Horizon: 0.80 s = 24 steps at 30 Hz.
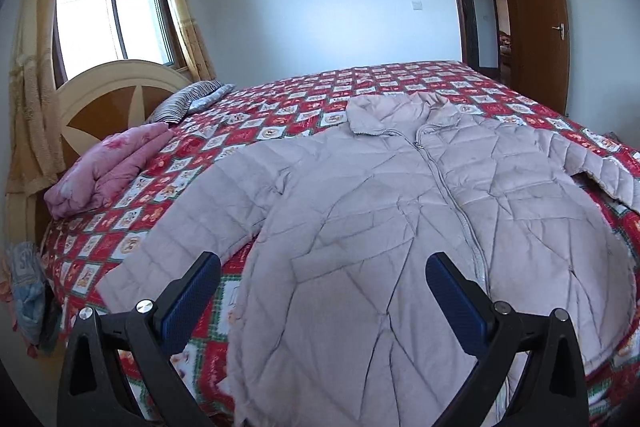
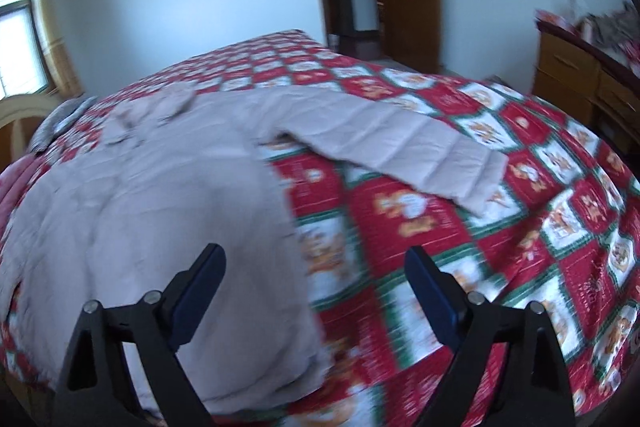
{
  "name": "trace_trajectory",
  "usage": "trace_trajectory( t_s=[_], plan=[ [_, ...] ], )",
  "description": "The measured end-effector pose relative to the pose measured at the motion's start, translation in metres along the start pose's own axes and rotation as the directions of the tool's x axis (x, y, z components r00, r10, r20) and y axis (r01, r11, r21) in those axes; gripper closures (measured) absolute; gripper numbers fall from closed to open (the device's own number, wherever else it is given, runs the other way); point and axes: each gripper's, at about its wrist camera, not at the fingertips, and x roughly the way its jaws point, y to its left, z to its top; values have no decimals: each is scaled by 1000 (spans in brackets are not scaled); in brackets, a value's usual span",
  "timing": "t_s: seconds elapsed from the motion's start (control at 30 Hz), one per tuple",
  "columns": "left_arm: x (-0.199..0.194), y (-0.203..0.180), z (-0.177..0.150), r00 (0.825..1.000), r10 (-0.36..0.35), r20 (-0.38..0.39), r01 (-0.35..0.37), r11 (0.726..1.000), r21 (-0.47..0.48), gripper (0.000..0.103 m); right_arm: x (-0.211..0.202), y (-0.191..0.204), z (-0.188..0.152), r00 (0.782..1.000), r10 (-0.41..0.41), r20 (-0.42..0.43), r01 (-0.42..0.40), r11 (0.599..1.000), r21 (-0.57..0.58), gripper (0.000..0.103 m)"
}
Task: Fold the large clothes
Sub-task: 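Grasp the jacket sleeve cuff with the right gripper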
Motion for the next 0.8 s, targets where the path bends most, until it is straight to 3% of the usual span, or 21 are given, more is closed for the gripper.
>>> trace_trajectory(
  t_s=[0.27,0.5,0.67,0.77,0.8],
  plan=[
    [59,-23,28,1000,11,29,-13,998,60,1,40,-106,38,984,-153,-89,171,951,256,24],
    [126,-31,55,999,46,-9,-45,998,51,1,73,-129,57,969,-189,-157,229,927,297,34],
    [172,-35,65,994,106,-37,-104,993,63,1,96,-130,59,965,-187,-185,233,933,275,55],
    [196,-36,62,990,128,-64,-123,989,76,1,98,-127,59,966,-198,-167,236,940,247,82],
    [201,-35,62,989,127,-79,-121,990,73,1,99,-128,60,968,-192,-163,229,941,250,85]
  ],
)
